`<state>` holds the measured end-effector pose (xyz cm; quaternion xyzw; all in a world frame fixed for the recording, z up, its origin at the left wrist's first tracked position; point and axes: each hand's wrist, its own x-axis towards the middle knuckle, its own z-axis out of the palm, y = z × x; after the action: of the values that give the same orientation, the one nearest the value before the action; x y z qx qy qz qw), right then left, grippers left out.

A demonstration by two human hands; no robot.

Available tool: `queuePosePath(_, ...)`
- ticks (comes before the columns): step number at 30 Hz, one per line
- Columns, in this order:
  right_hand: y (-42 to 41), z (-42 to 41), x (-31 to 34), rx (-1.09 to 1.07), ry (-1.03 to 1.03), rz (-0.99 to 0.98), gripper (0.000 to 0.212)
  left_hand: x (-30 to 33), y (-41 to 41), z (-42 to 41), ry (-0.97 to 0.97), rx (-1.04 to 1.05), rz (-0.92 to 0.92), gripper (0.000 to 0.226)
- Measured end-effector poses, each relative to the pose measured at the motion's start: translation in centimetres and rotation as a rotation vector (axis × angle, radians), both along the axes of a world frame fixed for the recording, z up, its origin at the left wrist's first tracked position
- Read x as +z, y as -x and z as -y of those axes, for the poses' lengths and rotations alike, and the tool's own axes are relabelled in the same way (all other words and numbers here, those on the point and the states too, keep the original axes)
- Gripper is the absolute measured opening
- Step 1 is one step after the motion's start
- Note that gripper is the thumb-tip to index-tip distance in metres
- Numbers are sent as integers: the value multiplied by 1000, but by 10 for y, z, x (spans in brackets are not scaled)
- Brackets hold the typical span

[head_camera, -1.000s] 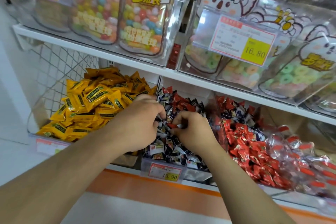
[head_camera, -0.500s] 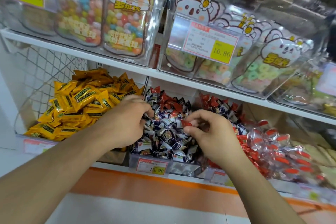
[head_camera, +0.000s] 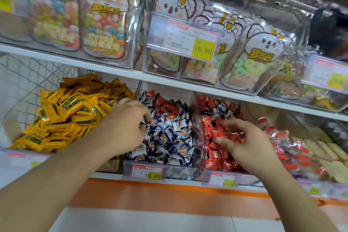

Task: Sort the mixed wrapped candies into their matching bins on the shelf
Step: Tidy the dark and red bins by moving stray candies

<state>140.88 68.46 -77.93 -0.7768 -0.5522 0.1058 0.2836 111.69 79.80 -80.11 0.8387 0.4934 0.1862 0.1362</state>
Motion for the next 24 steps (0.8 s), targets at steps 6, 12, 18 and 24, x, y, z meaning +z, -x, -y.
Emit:
queuePosePath(6, 0, -6, -10, -23, -120, -49, 23, 11, -29, -1, 11, -17, 92, 38)
queuePosePath(12, 2, -16, -17, 15, -140, -45, 13, -8, -87, -49, 132, 100, 235, 51)
queuePosePath(18, -9, -17, -20, 71, -112, -58, 15, -45, -114, -105, 180, 129, 1, 66)
queuePosePath(24, -24, -18, -22, 102, -108, -43, 18, -45, -116, -110, 135, 108, -58, 31)
